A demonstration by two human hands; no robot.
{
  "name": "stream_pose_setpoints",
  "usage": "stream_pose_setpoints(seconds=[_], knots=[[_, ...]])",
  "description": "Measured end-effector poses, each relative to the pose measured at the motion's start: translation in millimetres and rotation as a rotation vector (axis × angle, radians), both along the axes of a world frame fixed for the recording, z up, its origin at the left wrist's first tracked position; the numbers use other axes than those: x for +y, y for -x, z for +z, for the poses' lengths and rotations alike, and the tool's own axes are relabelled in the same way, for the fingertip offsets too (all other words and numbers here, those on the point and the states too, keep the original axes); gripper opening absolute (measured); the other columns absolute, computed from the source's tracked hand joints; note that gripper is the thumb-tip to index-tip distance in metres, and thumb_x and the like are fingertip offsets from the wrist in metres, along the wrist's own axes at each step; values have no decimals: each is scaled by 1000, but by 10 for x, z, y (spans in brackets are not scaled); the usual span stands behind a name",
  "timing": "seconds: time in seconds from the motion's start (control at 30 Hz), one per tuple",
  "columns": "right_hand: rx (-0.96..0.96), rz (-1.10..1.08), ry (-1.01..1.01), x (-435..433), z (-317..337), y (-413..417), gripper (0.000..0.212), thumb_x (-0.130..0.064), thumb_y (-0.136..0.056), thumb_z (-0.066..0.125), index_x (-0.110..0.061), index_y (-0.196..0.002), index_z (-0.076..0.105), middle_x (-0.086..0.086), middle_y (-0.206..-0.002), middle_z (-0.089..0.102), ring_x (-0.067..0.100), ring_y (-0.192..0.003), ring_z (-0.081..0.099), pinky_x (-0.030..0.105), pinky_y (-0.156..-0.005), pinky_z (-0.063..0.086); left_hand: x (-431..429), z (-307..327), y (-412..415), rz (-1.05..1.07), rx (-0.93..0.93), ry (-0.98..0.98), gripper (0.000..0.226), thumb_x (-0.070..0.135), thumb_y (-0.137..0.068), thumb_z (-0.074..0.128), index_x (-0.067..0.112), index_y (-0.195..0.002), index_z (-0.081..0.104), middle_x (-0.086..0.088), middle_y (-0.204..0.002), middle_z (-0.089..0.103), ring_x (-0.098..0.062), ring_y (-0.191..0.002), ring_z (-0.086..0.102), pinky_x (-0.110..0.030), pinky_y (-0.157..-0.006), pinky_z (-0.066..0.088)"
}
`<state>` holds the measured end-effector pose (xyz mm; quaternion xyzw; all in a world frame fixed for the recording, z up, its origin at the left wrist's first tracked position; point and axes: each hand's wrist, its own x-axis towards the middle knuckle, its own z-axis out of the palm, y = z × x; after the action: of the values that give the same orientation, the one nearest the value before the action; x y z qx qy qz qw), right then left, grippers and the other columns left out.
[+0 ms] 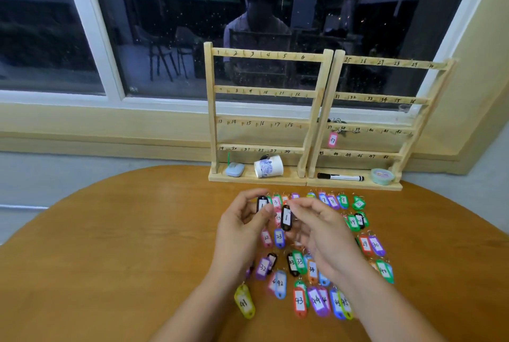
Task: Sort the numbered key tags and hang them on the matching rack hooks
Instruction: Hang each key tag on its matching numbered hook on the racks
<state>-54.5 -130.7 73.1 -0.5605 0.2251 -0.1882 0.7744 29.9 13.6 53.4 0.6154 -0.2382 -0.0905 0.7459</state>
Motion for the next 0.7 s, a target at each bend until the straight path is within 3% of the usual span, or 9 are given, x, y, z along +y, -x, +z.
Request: stream_pose_setpoints(seconds=[0.1,0.2,0.3,0.43,0.6,0.7], knots=[[64,94,-192,25,159,-107,19,-9,-98,72,-2,-115,70,17,-100,76,25,-80,72,33,-62,60,164,85,-102,25,20,-22,23,9,-99,74,27,-113,77,4,-81,76,-15,-79,72,-24,-73,56],[70,204,-229,66,285,-192,24,-5,-95,74,3,-117,70,19,-99,74,23,-76,71,29,-62,61,304,203,-197,64,52,-80,13,10,-99,74,20,-106,78,-3,-94,82,-19,-91,79,-17,-72,54],[79,316,-157,132,408,-266,28,-1,-87,79,2,-114,75,20,-102,75,22,-78,69,28,-68,61,391,364,-248,88,46,-115,7,12,-100,74,14,-104,79,-3,-89,83,-13,-82,78,-13,-64,49],[52,370,-18,219,634,-338,27,2,-88,79,-1,-114,78,17,-104,79,17,-81,72,26,-66,57,449,555,-306,98,-10,-139,16,22,-104,70,17,-98,83,1,-74,76,-2,-65,61,-16,-61,44],[35,357,88,180,916,-455,20,-6,-90,81,-7,-110,81,14,-103,78,18,-83,68,27,-63,47,476,862,-473,129,-103,-208,13,29,-102,72,24,-98,83,4,-89,82,-4,-80,73,-13,-69,49],[4,377,133,102,1057,-566,17,-7,-93,78,-11,-110,82,16,-105,77,24,-91,66,30,-67,50,465,1052,-663,199,-166,-259,11,30,-101,74,27,-98,83,8,-89,82,-5,-86,74,-19,-77,54]])
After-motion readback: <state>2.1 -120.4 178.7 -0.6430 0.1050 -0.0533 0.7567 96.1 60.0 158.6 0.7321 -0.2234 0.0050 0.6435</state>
